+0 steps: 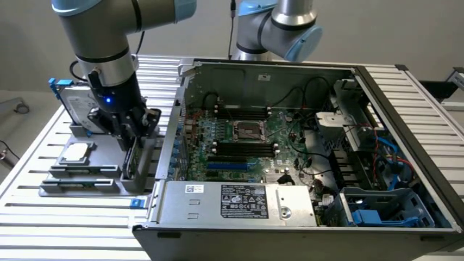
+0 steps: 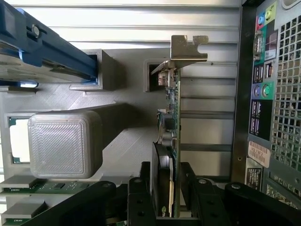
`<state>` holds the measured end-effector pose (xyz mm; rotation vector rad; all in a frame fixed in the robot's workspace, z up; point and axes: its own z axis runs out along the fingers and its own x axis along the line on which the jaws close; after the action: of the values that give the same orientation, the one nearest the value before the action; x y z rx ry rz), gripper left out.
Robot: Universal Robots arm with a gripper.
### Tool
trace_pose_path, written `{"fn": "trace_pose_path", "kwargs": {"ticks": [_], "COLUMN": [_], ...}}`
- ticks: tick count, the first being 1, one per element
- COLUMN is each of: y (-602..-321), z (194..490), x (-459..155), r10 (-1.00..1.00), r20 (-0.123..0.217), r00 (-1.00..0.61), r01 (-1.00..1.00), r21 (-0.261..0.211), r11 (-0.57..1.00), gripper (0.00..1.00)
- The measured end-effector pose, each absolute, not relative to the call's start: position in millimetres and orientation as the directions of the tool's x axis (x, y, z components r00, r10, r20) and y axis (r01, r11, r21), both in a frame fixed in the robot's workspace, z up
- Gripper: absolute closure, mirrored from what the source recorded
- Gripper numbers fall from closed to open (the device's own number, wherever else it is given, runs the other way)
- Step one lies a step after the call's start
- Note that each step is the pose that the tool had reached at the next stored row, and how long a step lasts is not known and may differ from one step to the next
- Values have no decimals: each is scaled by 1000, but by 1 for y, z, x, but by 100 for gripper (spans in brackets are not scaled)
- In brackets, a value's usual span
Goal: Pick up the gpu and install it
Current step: 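Pick up the gpu and move the gpu toward the slot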
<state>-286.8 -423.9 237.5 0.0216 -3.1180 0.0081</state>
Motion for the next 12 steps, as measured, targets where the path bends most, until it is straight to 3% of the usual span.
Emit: {"fn": "trace_pose_path", "kwargs": {"ticks": [3, 12], "y": [-424, -424], "z": [237, 237], "x": [-287, -288], "r10": [-14, -14], "r20": [24, 23], "r00": [-1000, -1000], "r01": [-14, -14], "r21": [-5, -5], "r11": [1000, 1000], "gripper": [73, 73]}}
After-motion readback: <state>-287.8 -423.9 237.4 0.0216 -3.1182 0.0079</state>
